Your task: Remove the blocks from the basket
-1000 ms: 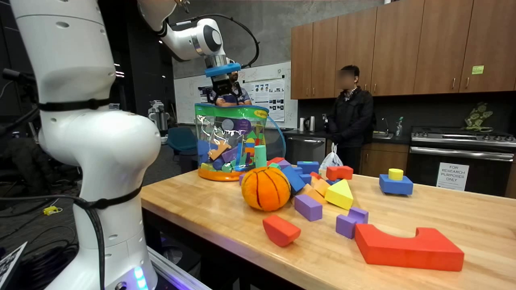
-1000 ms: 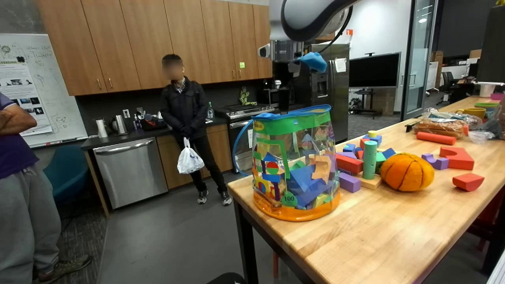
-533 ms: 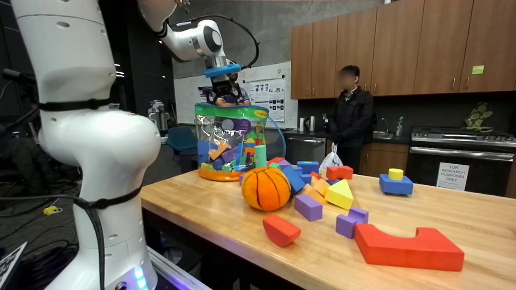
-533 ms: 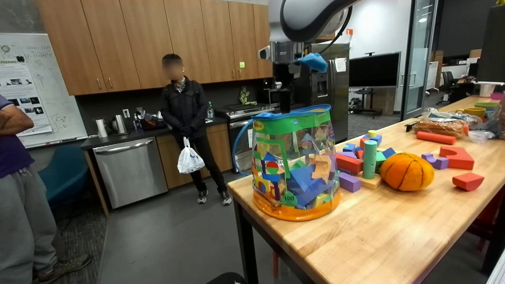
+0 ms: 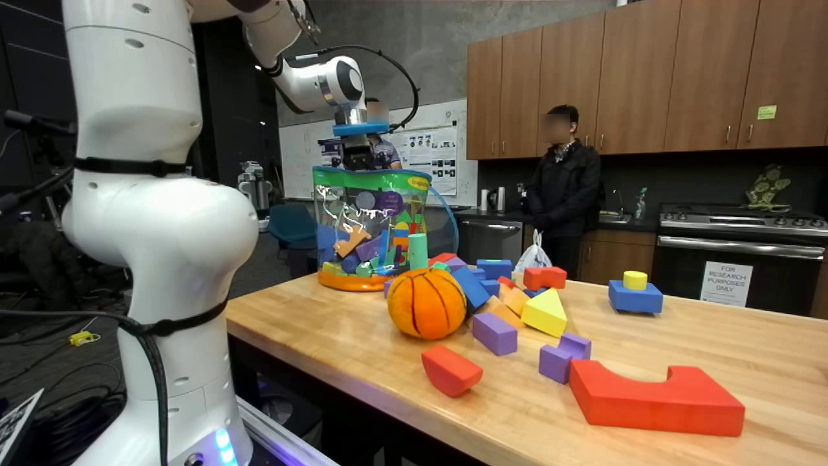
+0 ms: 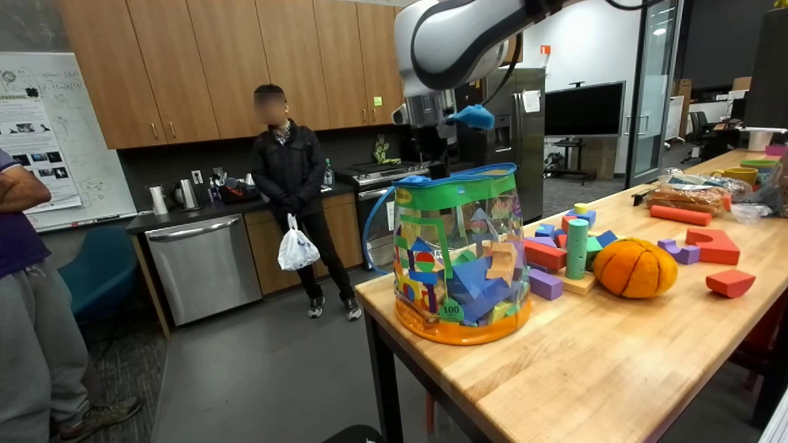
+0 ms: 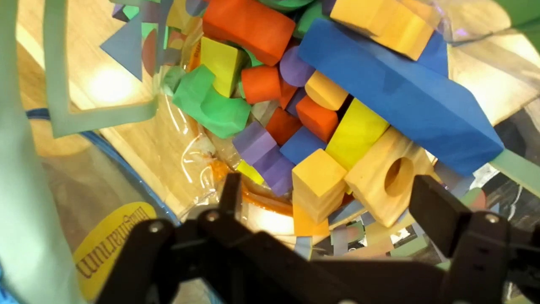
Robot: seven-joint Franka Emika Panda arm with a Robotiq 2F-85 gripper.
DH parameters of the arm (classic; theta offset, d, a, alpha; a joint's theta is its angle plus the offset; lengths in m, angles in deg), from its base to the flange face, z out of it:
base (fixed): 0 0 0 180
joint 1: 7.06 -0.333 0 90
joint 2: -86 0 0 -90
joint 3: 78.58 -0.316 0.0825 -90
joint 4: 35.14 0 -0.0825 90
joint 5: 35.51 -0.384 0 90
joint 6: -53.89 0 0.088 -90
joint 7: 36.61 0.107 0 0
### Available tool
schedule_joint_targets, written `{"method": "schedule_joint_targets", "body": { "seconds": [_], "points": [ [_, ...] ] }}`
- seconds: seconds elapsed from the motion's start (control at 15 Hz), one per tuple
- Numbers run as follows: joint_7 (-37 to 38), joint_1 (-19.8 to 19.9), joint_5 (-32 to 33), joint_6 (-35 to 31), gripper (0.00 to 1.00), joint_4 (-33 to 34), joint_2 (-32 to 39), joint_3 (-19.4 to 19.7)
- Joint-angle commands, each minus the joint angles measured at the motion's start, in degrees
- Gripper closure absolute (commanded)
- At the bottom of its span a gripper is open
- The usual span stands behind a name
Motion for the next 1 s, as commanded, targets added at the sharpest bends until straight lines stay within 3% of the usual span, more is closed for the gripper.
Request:
{"method": "schedule_joint_targets", "body": {
  "seconds": [0.0, 0.53, 0.93],
  "points": [
    [0.44, -0.13, 2.06, 1.86, 0.00, 5.38, 5.94, -0.75],
    [3.25, 1.01, 0.65, -1.59, 0.00, 4.87, 8.23, -0.51],
    [5.95, 2.13, -2.30, -9.75, 0.00, 1.07, 6.49, -0.30]
  ]
}}
